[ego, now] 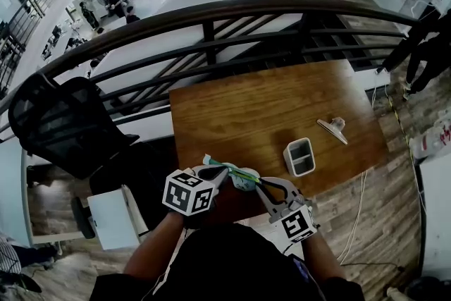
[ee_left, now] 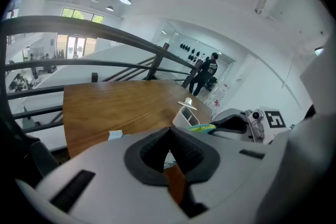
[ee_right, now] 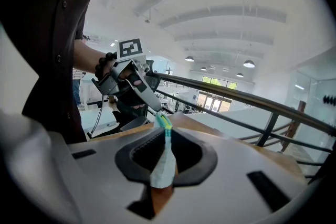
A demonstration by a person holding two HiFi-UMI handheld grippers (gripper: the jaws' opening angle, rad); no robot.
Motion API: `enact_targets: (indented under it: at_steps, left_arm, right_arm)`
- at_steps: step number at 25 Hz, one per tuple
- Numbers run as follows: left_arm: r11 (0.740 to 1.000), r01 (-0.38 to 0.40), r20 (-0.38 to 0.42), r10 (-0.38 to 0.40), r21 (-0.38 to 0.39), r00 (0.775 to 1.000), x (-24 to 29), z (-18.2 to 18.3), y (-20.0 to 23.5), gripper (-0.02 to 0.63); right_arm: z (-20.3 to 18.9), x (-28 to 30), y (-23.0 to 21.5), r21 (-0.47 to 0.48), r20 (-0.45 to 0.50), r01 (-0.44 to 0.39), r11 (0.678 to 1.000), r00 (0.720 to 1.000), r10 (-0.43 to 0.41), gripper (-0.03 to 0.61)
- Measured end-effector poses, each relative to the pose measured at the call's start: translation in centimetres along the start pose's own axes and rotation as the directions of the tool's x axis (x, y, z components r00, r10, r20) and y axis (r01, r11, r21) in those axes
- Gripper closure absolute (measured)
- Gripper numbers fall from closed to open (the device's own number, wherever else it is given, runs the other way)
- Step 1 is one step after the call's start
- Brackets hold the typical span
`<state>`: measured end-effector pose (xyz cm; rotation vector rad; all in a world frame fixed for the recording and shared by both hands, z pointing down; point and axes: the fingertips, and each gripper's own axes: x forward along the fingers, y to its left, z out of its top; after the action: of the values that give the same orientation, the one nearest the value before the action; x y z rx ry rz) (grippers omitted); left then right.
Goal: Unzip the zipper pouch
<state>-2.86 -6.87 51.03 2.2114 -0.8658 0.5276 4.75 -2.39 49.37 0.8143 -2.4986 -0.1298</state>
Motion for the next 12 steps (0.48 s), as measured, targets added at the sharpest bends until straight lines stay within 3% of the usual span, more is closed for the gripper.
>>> enact_targets:
  at_steps: [12]
  left_arm:
    - [0.997, -0.071, 0.014, 0.071, 0.005, 0.997, -0.6, 0.0, 2.2, 0.601]
  right_arm:
    - [-1.0, 0.0, -1.2, 0.038, -0.024, 0.044, 0.998, 0.999, -0.043, 0.543]
